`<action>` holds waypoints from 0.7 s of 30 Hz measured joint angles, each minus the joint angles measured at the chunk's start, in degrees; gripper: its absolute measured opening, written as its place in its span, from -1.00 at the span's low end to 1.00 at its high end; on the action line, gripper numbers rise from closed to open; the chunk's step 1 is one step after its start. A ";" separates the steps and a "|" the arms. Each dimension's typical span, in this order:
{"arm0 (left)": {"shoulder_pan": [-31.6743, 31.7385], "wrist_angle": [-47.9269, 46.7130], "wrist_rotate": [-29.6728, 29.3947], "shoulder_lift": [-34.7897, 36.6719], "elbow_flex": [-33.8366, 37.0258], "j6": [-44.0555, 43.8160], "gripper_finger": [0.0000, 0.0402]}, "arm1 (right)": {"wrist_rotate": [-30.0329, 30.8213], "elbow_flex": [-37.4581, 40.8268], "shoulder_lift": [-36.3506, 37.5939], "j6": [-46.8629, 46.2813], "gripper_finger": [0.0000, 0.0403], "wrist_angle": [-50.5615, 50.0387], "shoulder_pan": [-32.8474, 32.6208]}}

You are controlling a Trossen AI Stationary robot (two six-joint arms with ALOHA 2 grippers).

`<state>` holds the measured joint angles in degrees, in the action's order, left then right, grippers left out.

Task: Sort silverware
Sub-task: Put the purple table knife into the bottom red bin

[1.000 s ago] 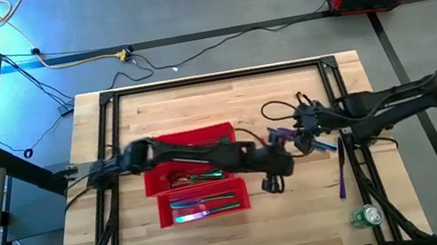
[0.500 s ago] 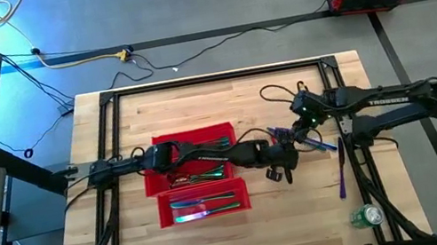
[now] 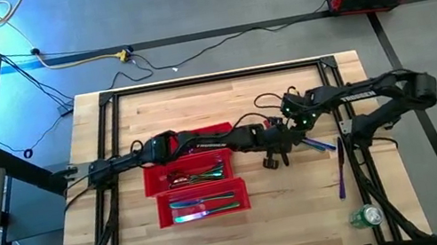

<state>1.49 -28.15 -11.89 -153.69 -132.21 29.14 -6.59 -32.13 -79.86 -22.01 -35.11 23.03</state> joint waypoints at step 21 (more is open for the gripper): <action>-0.98 7.01 1.55 0.16 4.33 -0.37 -1.00 | -11.30 -1.54 -0.50 6.97 -0.20 0.85 1.48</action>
<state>0.51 -21.13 -10.35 -153.53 -127.87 28.77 -17.89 -33.67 -80.36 -15.03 -34.26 24.51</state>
